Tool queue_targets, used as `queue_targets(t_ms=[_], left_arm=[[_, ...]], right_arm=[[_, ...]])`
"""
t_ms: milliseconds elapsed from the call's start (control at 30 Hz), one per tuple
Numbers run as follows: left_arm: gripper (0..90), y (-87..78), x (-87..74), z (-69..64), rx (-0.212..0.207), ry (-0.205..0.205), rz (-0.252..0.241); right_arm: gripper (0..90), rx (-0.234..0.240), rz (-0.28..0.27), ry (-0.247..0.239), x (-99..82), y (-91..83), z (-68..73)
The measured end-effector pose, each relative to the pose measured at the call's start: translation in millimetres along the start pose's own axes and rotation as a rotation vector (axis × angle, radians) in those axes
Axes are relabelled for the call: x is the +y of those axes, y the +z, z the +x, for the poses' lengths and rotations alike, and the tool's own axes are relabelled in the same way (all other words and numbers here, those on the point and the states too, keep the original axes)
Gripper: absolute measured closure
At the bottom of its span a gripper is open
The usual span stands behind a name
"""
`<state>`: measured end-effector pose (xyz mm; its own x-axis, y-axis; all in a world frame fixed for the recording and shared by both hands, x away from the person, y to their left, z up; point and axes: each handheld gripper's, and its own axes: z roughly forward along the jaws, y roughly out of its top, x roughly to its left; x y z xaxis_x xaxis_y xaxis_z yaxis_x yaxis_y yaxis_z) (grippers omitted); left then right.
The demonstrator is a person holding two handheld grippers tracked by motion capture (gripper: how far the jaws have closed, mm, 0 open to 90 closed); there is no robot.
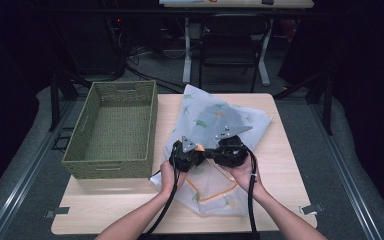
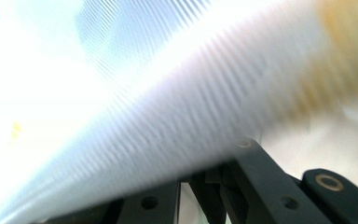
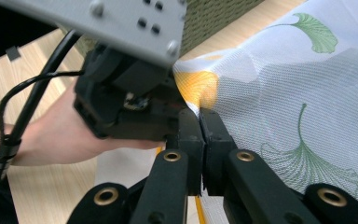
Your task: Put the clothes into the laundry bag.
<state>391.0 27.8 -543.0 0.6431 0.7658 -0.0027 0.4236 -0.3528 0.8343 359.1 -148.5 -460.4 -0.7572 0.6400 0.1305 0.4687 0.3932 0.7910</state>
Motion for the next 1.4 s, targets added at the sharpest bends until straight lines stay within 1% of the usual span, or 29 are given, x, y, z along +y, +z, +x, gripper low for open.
queue_targets(t_ms=[33,133,233,300,333,367,433,467,500,533,567,600,633,667,700,767,800,833,867,900,933,967,1000,1033,1100,1167,1200,1300,1400], left_arm=[[87.8,0.0,0.0,0.0,0.0,0.0,0.0],[87.8,5.4,4.8,2.6,0.025,-0.035,-0.054],[87.8,13.8,2.0,1.1,0.047,-0.04,-0.053],[87.7,21.0,-2.8,1.3,0.05,-0.051,-0.021],[87.4,28.3,-9.6,0.9,0.054,-0.043,0.034],[87.0,28.3,-9.6,0.9,0.054,-0.043,0.034],[85.9,29.4,-13.6,2.8,0.041,-0.038,0.077],[81.4,27.0,-15.2,3.9,0.015,-0.032,0.111],[76.7,27.0,-15.2,3.9,0.015,-0.032,0.111],[71.2,23.0,-14.9,4.6,-0.012,-0.012,0.144],[64.9,23.0,-14.9,4.6,-0.012,-0.012,0.144],[64.9,19.8,-14.3,5.1,-0.03,-0.002,0.163],[54.1,16.6,-13.8,4.5,-0.028,0.013,0.173],[50.1,7.4,-13.0,5.5,-0.044,0.025,0.182],[47.0,7.4,-13.0,5.5,-0.044,0.025,0.182],[43.9,-3.5,-11.7,6.9,-0.057,0.048,0.189],[38.9,-14.6,-9.7,7.5,-0.071,0.057,0.19],[34.2,-14.6,-9.7,7.5,-0.071,0.057,0.19],[31.1,-26.9,-6.6,9.4,-0.061,0.066,0.181],[31.6,-26.9,-6.6,9.4,-0.061,0.066,0.181],[31.8,-38.1,-3.5,13.8,-0.067,0.064,0.17],[33.0,-38.1,-3.5,13.8,-0.067,0.064,0.17],[35.0,-45.9,-0.9,17.9,-0.06,0.067,0.186],[36.3,-45.9,-0.9,17.9,-0.06,0.067,0.186],[38.1,-51.5,-0.6,21.5,-0.027,0.067,0.204],[39.8,-53.0,-3.1,23.5,-0.006,0.072,0.234],[42.5,-52.4,-5.6,24.2,-0.003,0.067,0.252],[43.3,-48.8,-14.4,25.3,0.012,0.045,0.292],[45.3,-44.6,-23.8,27.5,0.063,0.028,0.321]], right_arm=[[88.8,0.0,0.0,0.0,0.0,0.0,0.0],[88.8,0.004,-0.013,0.018,-0.6,-1.6,-1.6],[88.8,0.015,-0.01,0.032,-1.6,-0.4,-2.9],[88.8,0.018,0.004,0.043,-2.8,0.5,-3.4],[88.8,0.015,0.038,0.052,-5.2,3.3,-5.0],[88.8,0.015,0.038,0.052,-5.2,3.3,-5.0],[88.7,0.013,0.077,0.064,-8.6,7.2,-8.4],[88.6,0.011,0.1,0.07,-12.1,10.3,-11.8],[88.6,0.011,0.1,0.07,-12.1,10.3,-11.8],[88.6,0.01,0.111,0.073,-12.9,11.4,-13.2],[88.6,0.01,0.111,0.073,-12.9,11.4,-13.2],[88.5,0.009,0.108,0.071,-12.5,10.6,-13.2],[88.5,0.006,0.105,0.06,-11.4,9.6,-11.8],[88.5,0.007,0.103,0.059,-11.0,9.5,-11.1],[88.5,0.007,0.103,0.059,-11.0,9.5,-11.1],[88.5,0.006,0.102,0.053,-10.6,9.1,-10.3],[88.5,0.003,0.106,0.049,-10.0,8.5,-9.9],[88.5,0.003,0.106,0.049,-10.0,8.5,-9.9],[88.6,0.002,0.106,0.049,-9.4,8.0,-10.2],[88.6,0.002,0.106,0.049,-9.4,8.0,-10.2],[88.5,0.002,0.104,0.045,-9.2,7.5,-10.3],[88.5,0.002,0.104,0.045,-9.2,7.5,-10.3],[88.5,0.003,0.105,0.044,-9.3,7.5,-10.6],[88.5,0.003,0.105,0.044,-9.3,7.5,-10.6],[88.6,0.003,0.104,0.045,-9.2,7.7,-10.7],[88.6,0.003,0.105,0.045,-9.1,7.6,-10.4],[88.5,0.005,0.102,0.04,-9.0,7.5,-10.7],[88.5,0.006,0.101,0.039,-9.1,7.4,-10.7],[88.5,0.007,0.104,0.04,-10.2,7.2,-11.6]])
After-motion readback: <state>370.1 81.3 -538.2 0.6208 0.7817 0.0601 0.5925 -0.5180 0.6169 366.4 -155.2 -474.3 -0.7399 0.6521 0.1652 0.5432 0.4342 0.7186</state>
